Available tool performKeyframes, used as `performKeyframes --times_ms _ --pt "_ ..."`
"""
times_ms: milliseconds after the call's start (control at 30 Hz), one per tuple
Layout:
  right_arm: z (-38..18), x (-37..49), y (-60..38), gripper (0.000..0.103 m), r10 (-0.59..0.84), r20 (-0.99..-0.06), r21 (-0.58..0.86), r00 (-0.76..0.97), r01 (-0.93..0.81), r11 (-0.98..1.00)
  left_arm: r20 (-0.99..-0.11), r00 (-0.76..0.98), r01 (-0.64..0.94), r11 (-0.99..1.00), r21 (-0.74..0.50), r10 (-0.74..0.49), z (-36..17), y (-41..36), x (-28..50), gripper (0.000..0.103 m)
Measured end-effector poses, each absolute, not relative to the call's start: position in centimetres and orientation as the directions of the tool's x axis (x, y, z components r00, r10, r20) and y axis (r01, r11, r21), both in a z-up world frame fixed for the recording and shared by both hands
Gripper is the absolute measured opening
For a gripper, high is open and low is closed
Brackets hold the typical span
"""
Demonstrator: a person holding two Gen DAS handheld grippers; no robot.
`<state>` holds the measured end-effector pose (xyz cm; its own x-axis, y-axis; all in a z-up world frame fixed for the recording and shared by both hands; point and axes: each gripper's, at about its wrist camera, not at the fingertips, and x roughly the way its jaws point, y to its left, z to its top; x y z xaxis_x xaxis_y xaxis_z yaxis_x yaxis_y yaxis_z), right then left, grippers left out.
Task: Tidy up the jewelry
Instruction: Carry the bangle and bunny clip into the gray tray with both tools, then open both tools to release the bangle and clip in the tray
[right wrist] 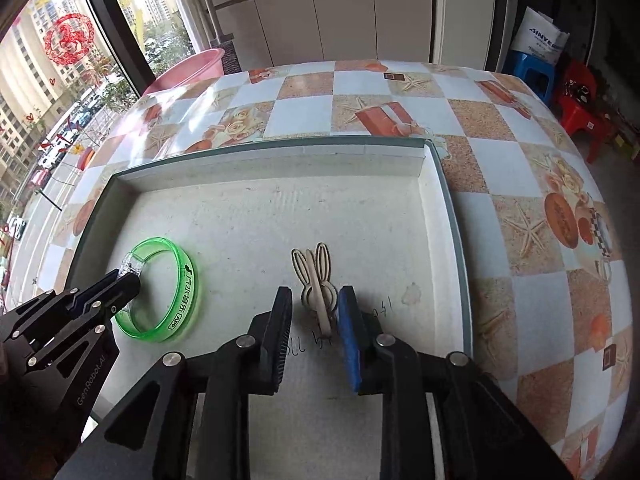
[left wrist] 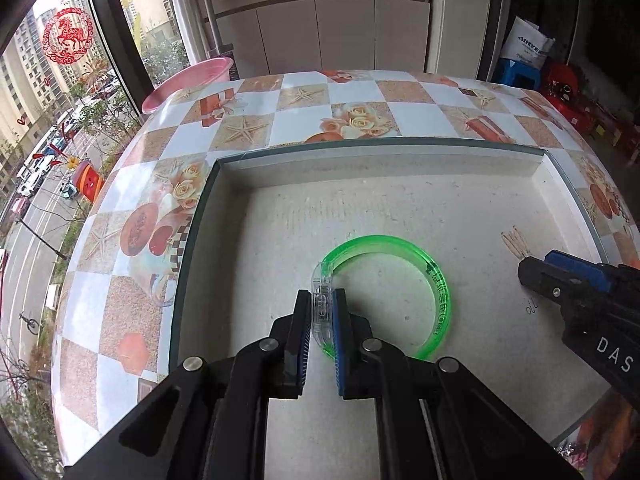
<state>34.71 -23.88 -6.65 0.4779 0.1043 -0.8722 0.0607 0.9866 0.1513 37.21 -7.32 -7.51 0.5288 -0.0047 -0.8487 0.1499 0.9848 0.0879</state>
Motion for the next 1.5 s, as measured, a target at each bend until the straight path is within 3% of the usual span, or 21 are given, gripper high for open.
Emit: performKeyframes --times_ms 67,333,533,600,633,667,867,967,1267,1500 --pt "-6.3 34.6 -24.5 0.053 0.143 -0.864 0.207 0.482 0.082 0.975 -0.837 0.547 0.149 0.986 0.079 -0.015 -6.9 -7.2 36.9 0.022" --pt "-3.3 32.8 -26.4 0.054 0.231 -0.804 0.342 0.548 0.108 0.934 -0.802 0.595 0.148 0.988 0.049 -0.049 -4.1 -6.8 35.6 0.022" --pt "-1.1 30.1 -27.3 0.067 0.231 -0.783 0.353 0.577 0.107 0.929 -0.761 0.643 0.165 0.986 0.021 -0.092 -1.4 -6.3 33.3 0.023" --pt "-0.5 29.3 -27.7 0.072 0.232 -0.777 0.36 0.585 0.112 0.926 -0.748 0.658 0.157 0.987 0.022 -0.087 -0.6 -6.1 32.3 0.083" --pt "-0.3 28.9 -27.9 0.076 0.233 -0.773 0.368 0.59 0.117 0.923 -0.729 0.68 0.132 0.991 0.023 -0.074 -0.1 -5.7 31.6 0.103" --pt "-0.2 28.6 -28.0 0.083 0.236 -0.77 0.376 0.593 0.121 0.919 -0.717 0.693 0.127 0.992 0.025 -0.071 0.5 -5.6 31.0 0.103" --pt "0.4 26.2 -27.9 0.083 0.241 -0.771 0.383 0.59 0.126 0.915 -0.713 0.693 0.166 0.986 0.011 -0.109 3.3 -5.1 28.0 0.103" --pt "1.0 24.8 -27.7 0.102 0.268 -0.753 0.411 0.601 0.112 0.905 -0.7 0.701 0.212 0.977 0.021 -0.137 4.3 -4.7 25.7 0.103" --pt "4.1 19.5 -26.8 0.103 0.282 -0.684 0.427 0.673 0.056 0.903 -0.739 0.641 0.245 0.968 -0.058 -0.207 4.8 -1.7 19.9 0.103" --pt "5.4 14.4 -26.2 0.103 0.246 -0.718 0.369 0.651 0.056 0.928 -0.736 0.669 0.19 0.981 0.034 -0.104 2.9 0.8 13.6 0.103"
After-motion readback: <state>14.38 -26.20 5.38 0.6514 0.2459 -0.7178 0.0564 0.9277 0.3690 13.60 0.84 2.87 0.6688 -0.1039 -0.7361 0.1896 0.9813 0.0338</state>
